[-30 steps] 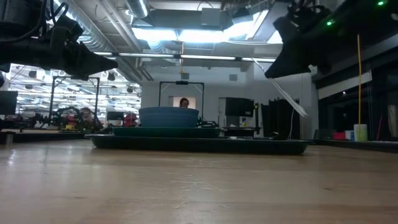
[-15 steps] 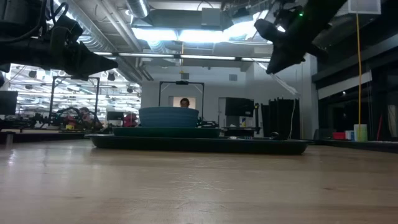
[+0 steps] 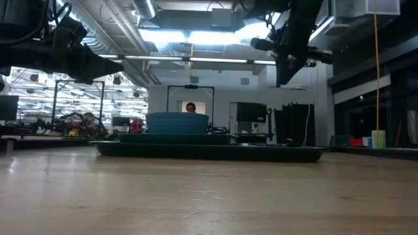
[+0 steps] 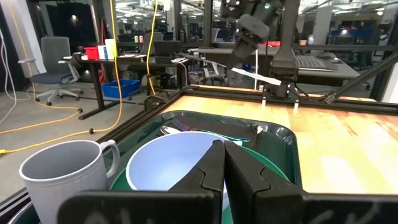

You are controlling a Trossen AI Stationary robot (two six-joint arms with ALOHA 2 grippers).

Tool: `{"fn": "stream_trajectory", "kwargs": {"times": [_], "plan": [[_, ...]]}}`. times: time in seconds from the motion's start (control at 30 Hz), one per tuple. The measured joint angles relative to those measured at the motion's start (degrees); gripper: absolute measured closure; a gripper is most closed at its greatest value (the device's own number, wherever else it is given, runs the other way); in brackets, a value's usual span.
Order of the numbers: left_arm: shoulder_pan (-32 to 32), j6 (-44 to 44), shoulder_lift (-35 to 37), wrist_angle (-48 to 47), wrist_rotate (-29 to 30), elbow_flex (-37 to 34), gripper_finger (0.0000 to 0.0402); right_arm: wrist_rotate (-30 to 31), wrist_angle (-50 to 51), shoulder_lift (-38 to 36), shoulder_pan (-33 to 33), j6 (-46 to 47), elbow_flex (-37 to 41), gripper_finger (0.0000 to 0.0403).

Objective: Set up tray
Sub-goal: Put the blue knife on the black napkin to the right of the blue fork

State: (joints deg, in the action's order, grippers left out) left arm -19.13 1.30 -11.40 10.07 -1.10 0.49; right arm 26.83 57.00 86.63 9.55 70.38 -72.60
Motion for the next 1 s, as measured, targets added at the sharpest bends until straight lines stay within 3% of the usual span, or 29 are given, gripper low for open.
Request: {"fn": "stream_trajectory", "kwargs": {"times": [0.17, 0.53, 0.67, 1.0], "plan": [[0.01, 0.0, 0.0, 0.0, 0.0, 0.0, 0.0398, -5.7, 1.47, 1.2, 3.73, 3.87, -0.65, 0.0386], [0.01, 0.0, 0.0, 0.0, 0.0, 0.0, 0.0398, -9.24, 0.55, 8.1, 6.49, 5.08, -0.65, 0.0385], [0.02, 0.0, 0.0, 0.0, -0.01, 0.0, 0.0398, -14.12, 0.26, 11.21, 8.06, 5.32, -0.67, 0.0385], [0.0, 0.0, 0.0, 0.0, 0.0, 0.0, 0.0398, -14.77, -3.39, 18.72, 9.5, 4.32, -0.7, 0.0386]]}}
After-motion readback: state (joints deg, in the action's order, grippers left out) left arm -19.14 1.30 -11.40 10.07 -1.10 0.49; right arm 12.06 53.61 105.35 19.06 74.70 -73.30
